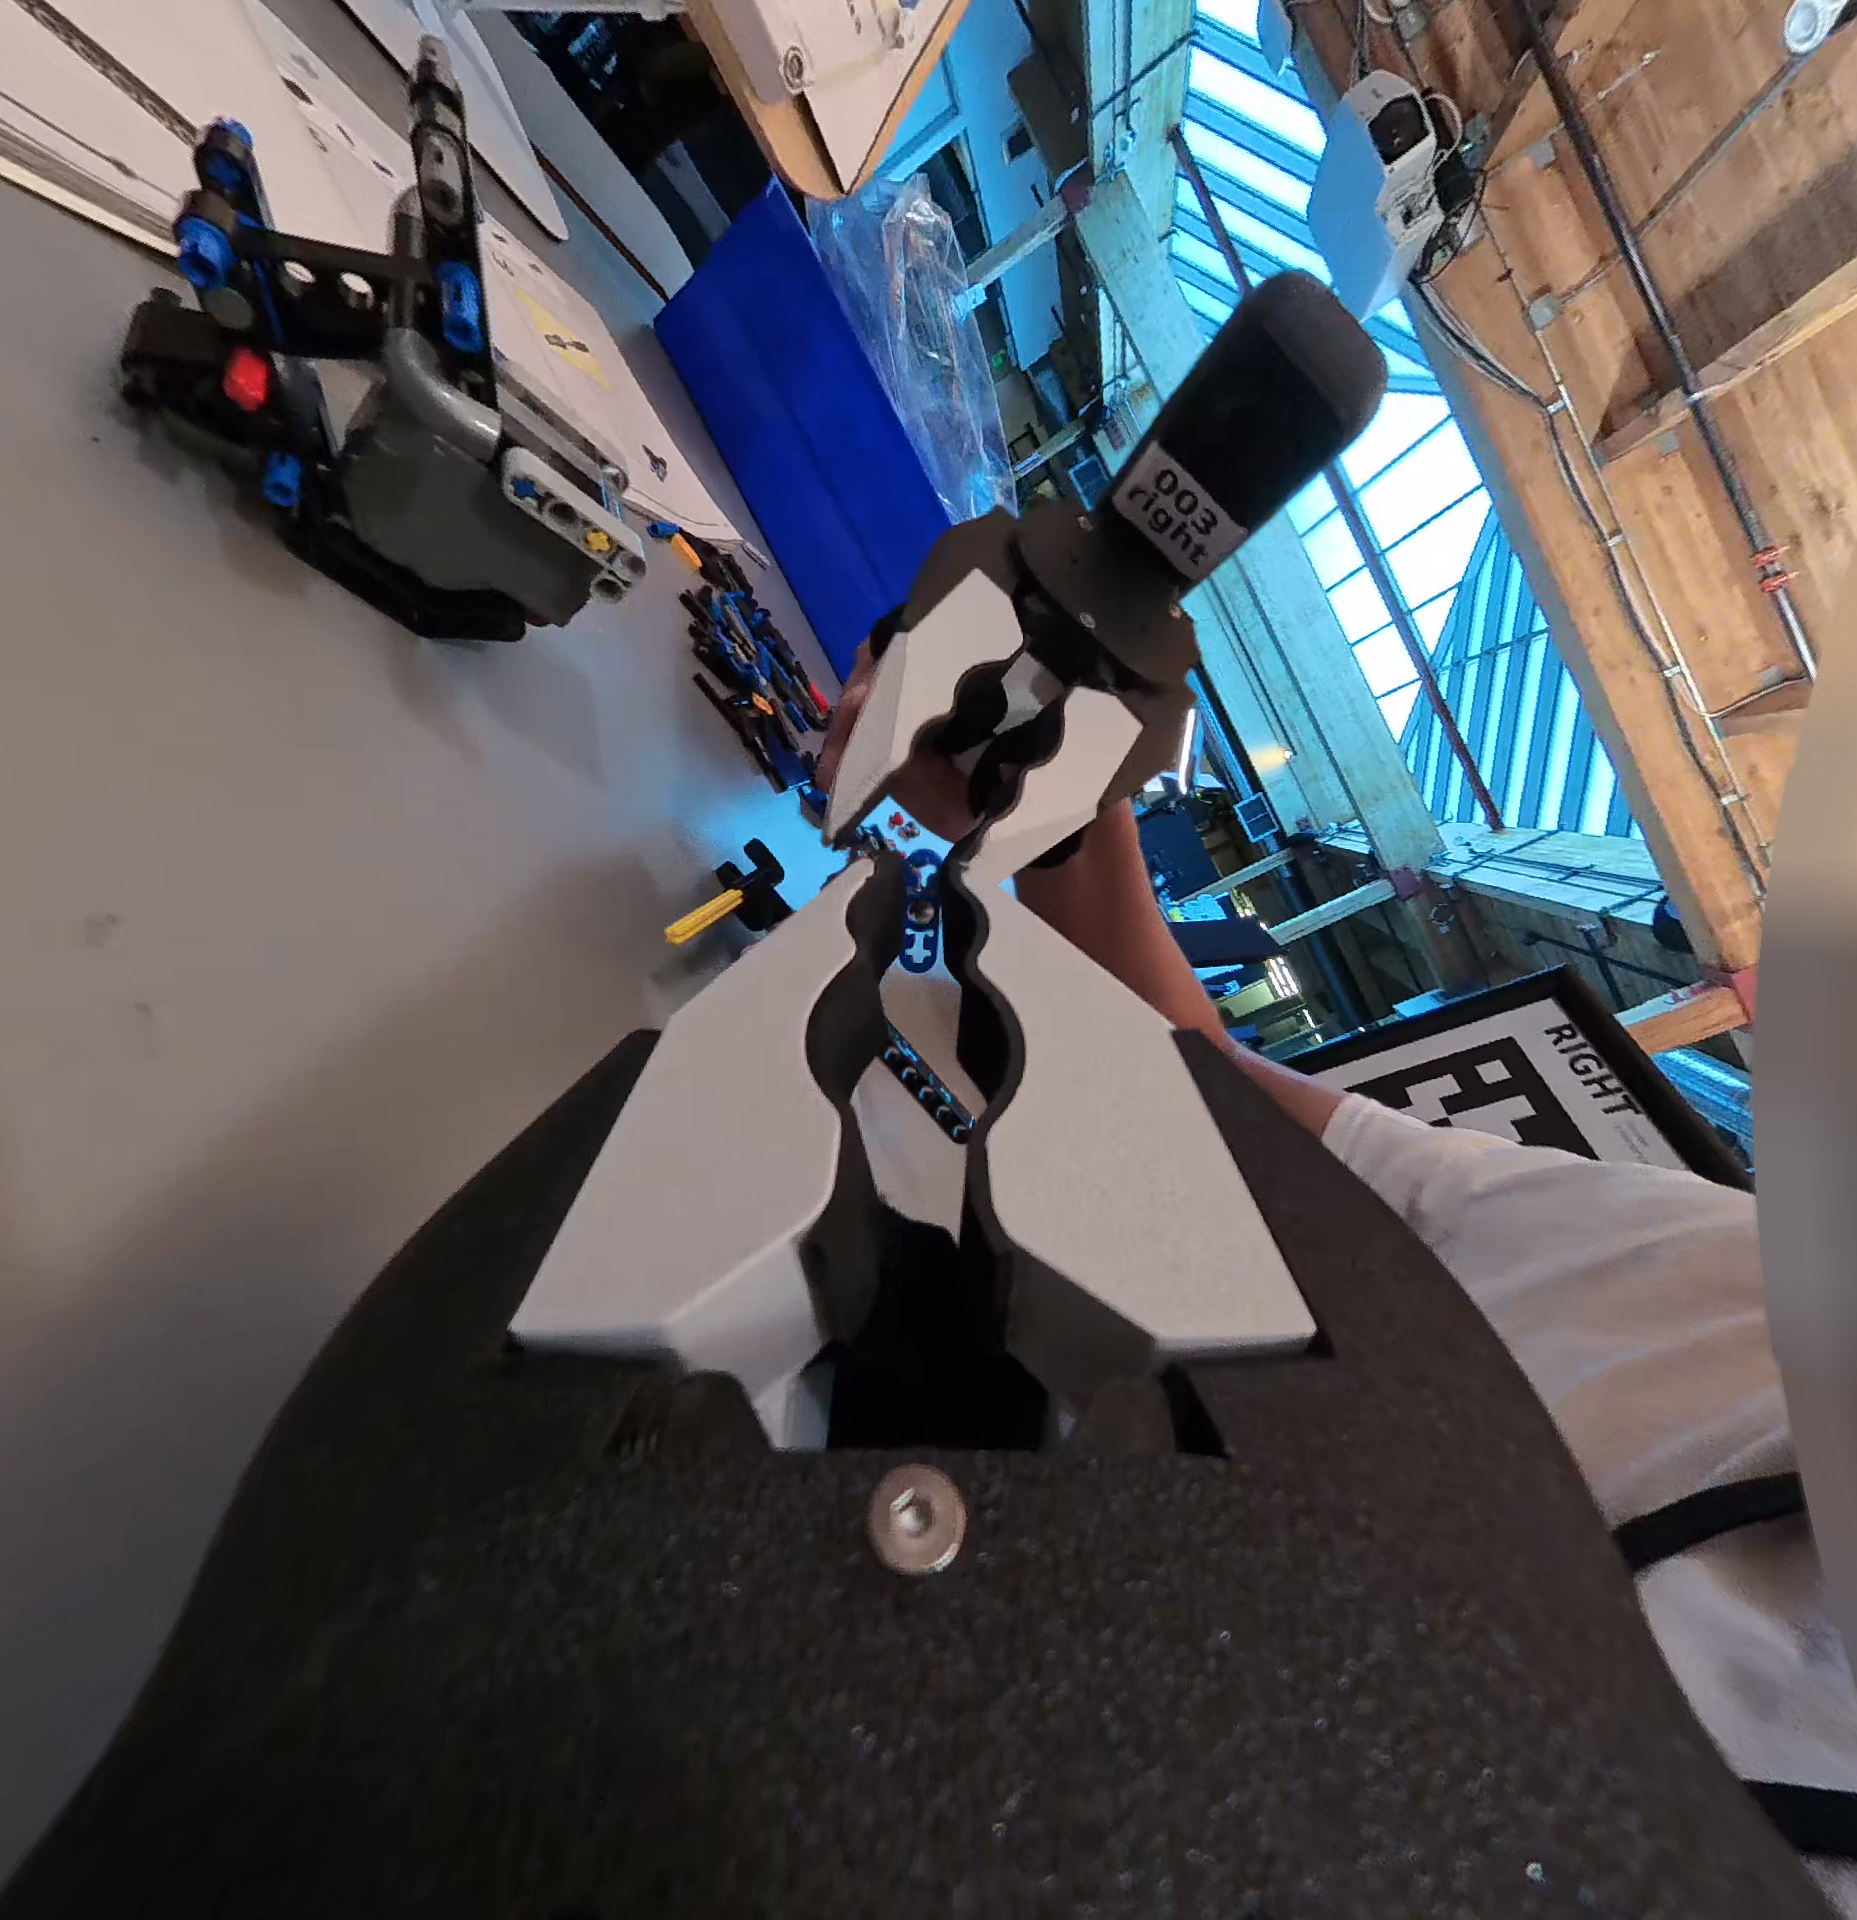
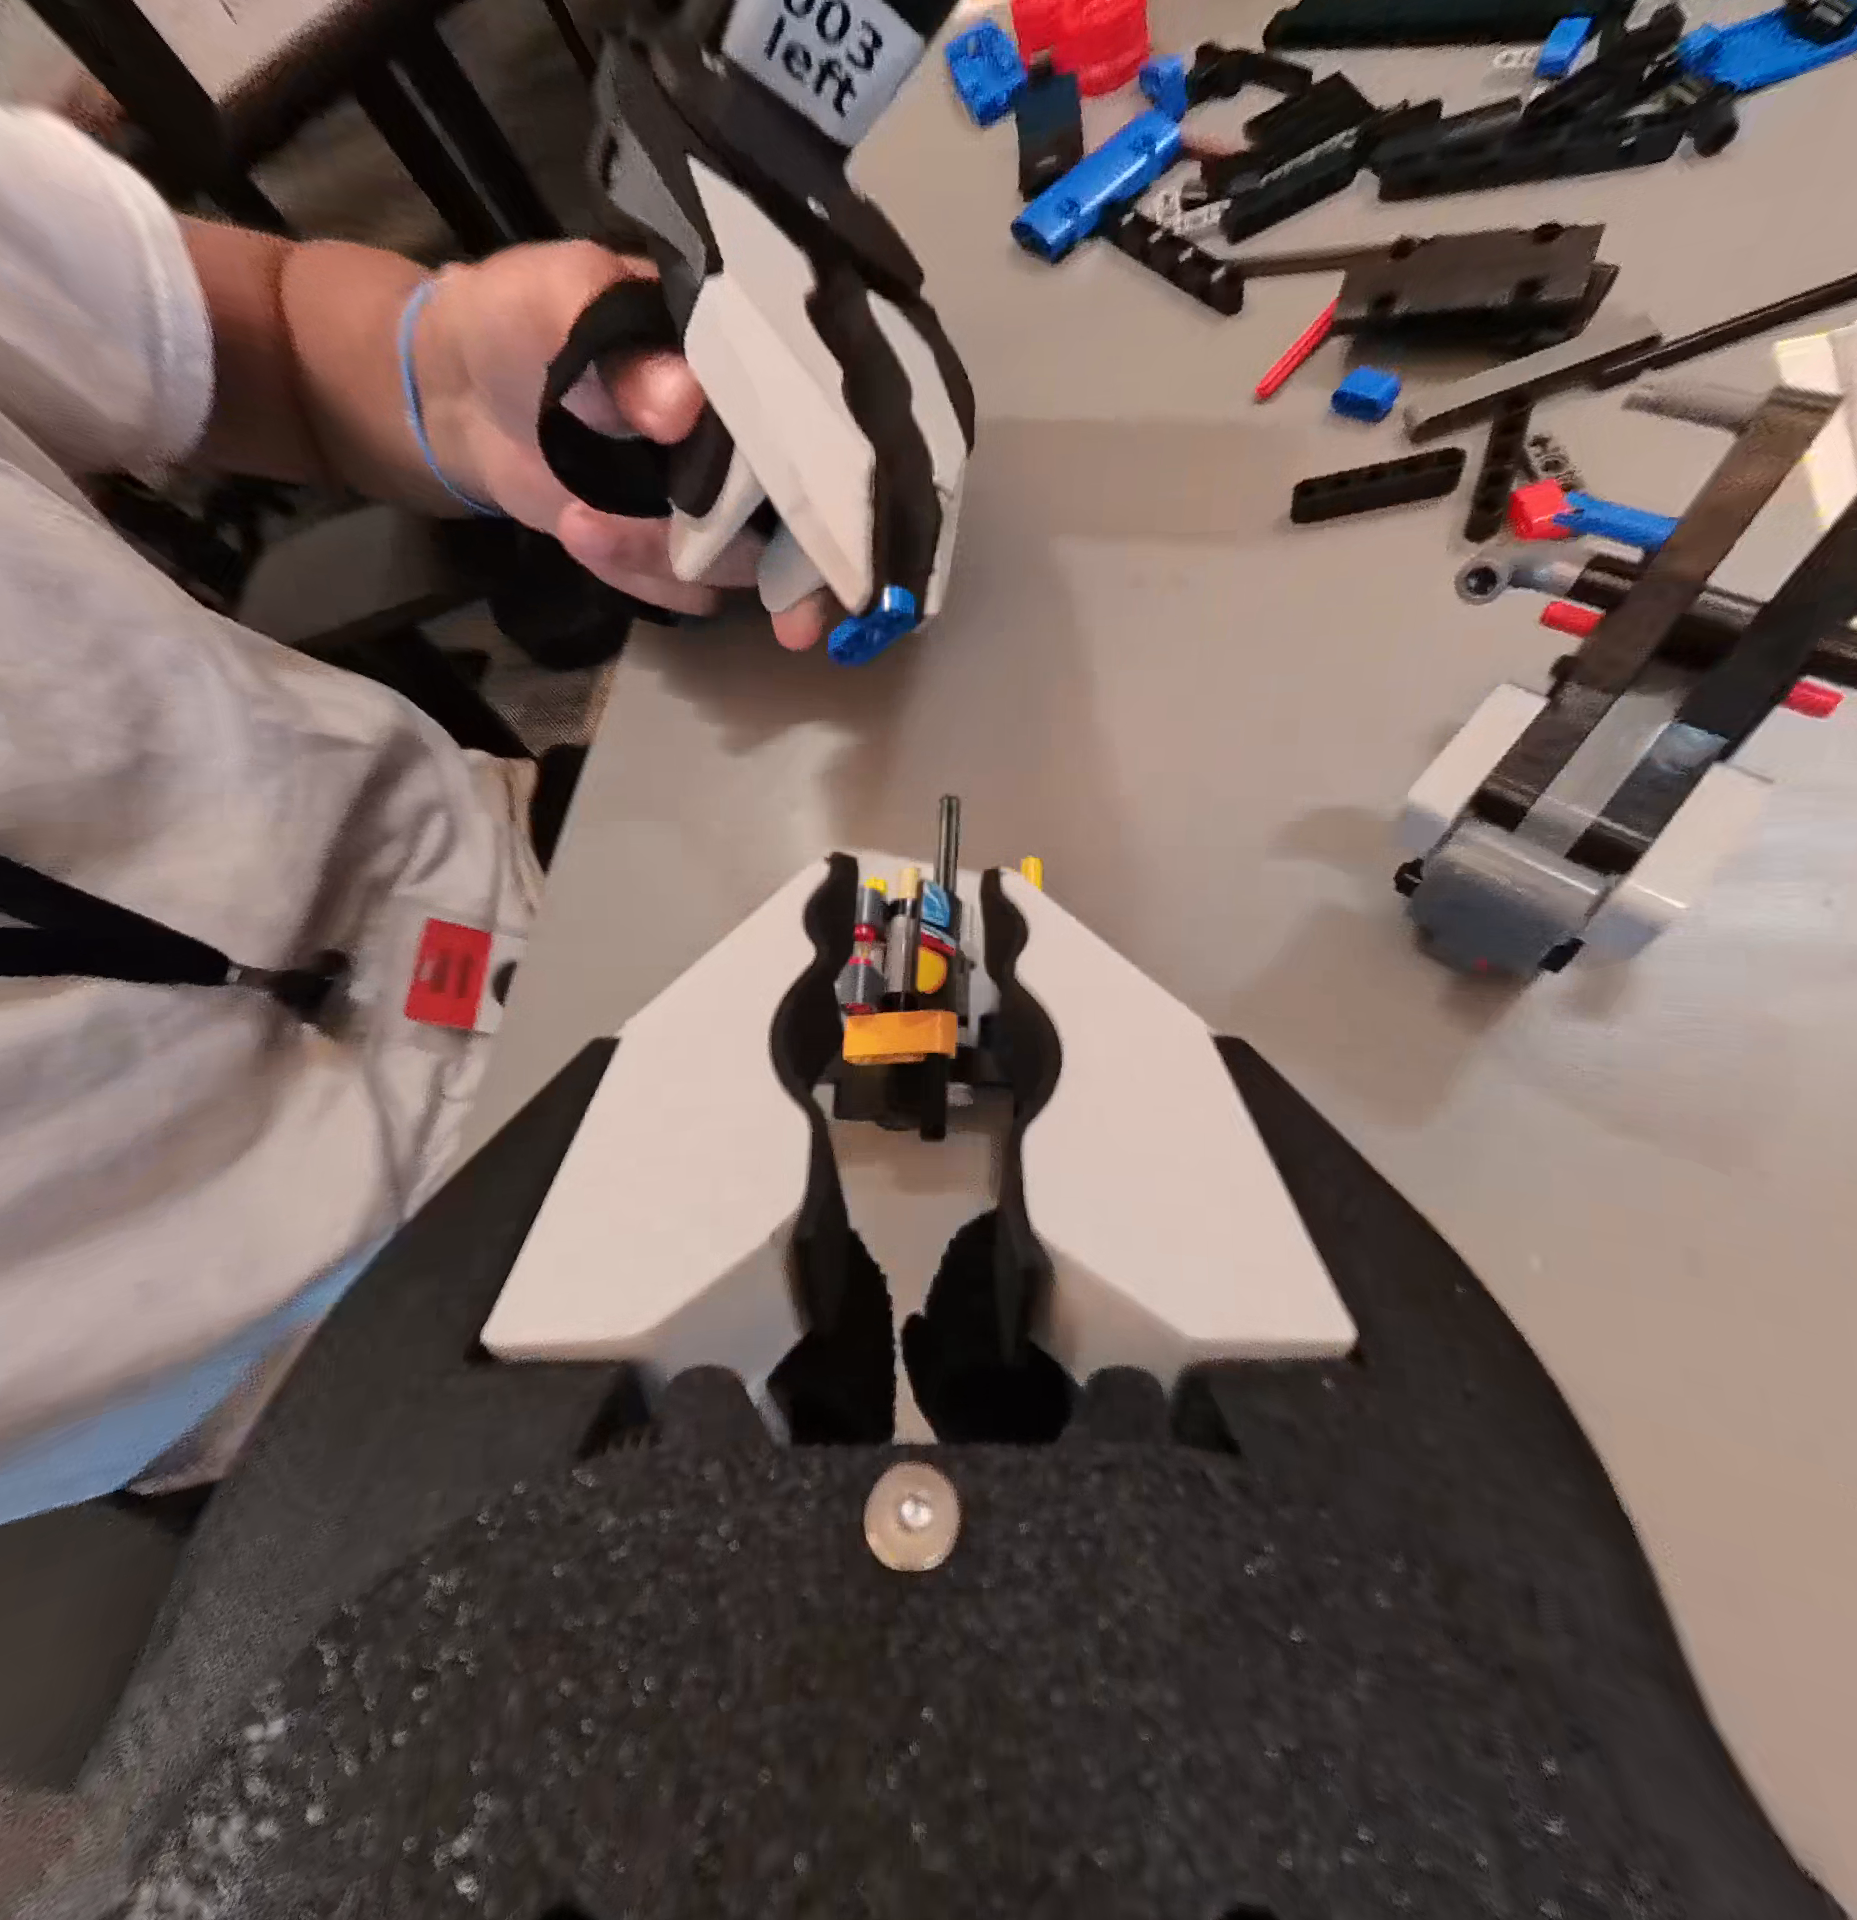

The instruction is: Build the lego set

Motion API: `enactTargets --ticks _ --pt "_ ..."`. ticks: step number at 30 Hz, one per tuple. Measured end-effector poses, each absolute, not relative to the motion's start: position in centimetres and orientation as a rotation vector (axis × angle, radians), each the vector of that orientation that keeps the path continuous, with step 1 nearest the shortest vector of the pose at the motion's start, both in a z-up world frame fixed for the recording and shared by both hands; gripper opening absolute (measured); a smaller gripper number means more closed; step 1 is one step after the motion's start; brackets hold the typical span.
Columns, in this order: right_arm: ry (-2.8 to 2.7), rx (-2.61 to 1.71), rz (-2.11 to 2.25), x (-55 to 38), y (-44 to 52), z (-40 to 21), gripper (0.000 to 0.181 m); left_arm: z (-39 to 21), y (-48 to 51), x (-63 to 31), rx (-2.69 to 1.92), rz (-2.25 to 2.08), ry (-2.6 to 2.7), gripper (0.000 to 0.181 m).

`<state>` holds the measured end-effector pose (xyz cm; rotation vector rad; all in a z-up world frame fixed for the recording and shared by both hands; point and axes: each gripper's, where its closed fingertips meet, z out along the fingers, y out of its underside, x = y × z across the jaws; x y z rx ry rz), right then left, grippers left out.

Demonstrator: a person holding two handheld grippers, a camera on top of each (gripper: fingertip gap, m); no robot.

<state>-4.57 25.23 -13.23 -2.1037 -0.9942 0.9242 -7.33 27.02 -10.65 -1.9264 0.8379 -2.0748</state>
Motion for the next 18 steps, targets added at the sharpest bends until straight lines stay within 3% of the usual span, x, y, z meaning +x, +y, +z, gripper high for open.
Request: enactTargets --ticks 10,18 --pt "-0.974 -2.113 0.947 -4.3 25.3 -14.3 0.008 -11.5 26.4 -6.6 -1.977 -2.063 0.926 0.005" --pt "-1.049 -1.880 0.554 -4.6 25.7 -12.1 0.005 -10.5 27.5 -6.6 -1.912 -2.144 0.851 0.005"
